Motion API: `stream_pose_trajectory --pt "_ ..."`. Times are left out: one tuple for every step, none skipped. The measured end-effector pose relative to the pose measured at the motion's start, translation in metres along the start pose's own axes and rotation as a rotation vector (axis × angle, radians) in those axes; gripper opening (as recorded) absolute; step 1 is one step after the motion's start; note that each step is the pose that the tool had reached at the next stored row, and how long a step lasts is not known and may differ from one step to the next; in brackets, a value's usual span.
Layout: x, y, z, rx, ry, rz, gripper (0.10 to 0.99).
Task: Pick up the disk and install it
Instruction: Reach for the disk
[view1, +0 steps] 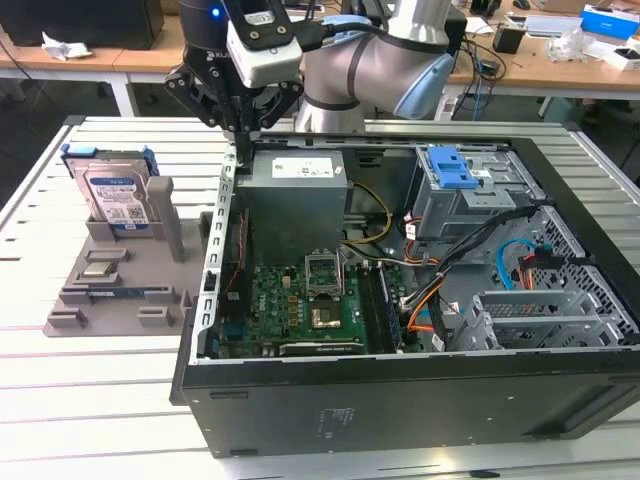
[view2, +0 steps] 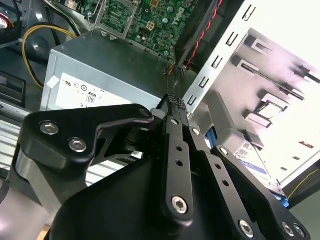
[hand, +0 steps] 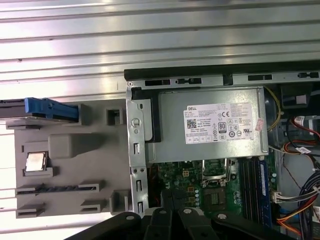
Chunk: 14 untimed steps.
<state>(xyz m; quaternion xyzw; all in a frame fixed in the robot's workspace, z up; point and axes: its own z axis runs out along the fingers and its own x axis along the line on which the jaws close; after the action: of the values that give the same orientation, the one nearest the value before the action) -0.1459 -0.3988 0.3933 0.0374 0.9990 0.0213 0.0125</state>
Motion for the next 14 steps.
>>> stream_pose_trajectory --pt "0.001 -0.0001 0.0 0.0 0.0 0.0 0.106" --pt "0.0021 -0.0002 -0.0001 0.0 0.0 0.0 0.106" --pt "0.0029 -0.0002 -0.0001 0.0 0.0 0.0 0.106" --pt "0.0039 -0.0003 -0.0001 0.0 0.0 0.0 0.106" --pt "0.0055 -0.0004 -0.0001 0.0 0.0 0.0 0.106" --pt "0.0073 -0.0006 -0.0002 0.0 0.0001 0.0 0.106" --pt "0.0098 -0.0007 -0.0003 0.0 0.0001 0.0 0.106" --pt "0.0116 -0.0009 -0.0003 0.0 0.0 0.0 0.106" --pt "0.0125 -0.0009 -0.0003 0.0 0.0 0.0 0.106" --pt "0.0152 -0.0011 -0.0004 0.0 0.0001 0.0 0.106" --pt "0.0162 -0.0012 -0.0004 0.0 0.0 0.0 0.106" --pt "0.0171 -0.0013 -0.0004 0.0 -0.0001 0.0 0.106" --pt "0.0185 -0.0014 -0.0005 0.0 0.0 0.0 0.106" --pt "0.0194 -0.0015 -0.0005 0.0 0.0 0.0 0.106"
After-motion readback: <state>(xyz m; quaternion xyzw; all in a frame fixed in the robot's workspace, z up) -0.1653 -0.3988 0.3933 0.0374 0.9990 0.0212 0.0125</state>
